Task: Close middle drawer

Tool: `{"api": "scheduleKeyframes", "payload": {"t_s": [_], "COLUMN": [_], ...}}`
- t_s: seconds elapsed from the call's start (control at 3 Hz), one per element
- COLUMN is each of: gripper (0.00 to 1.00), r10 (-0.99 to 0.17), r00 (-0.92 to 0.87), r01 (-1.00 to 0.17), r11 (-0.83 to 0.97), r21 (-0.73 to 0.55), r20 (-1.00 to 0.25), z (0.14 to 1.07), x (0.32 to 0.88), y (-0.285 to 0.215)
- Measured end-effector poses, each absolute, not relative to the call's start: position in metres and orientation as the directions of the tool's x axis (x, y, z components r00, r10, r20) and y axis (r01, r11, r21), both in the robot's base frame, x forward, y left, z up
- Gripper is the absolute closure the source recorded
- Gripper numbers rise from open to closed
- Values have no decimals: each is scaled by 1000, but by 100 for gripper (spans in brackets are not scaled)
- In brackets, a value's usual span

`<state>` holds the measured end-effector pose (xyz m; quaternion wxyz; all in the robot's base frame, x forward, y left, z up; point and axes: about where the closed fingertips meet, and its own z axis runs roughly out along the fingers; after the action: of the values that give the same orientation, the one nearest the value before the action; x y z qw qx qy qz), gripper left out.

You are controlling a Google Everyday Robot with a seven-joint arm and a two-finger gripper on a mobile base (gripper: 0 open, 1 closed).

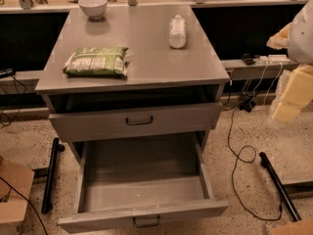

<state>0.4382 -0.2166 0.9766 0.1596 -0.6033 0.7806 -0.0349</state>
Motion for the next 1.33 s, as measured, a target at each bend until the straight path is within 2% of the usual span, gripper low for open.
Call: {"api": "scheduleKeyframes", "payload": {"t_s": [0.33, 0.67, 1.33], "gripper": [0, 17, 63], "r10": [-953, -953, -930], "r00": [-221, -221, -183], "r01": [-931, -931, -964], "r11": [270, 270, 234], "r21": [-247, -247, -130], "r20": [-207, -207, -318], "z": [977, 977, 930], "x": [438, 438, 427], "y": [-217, -217, -182]}}
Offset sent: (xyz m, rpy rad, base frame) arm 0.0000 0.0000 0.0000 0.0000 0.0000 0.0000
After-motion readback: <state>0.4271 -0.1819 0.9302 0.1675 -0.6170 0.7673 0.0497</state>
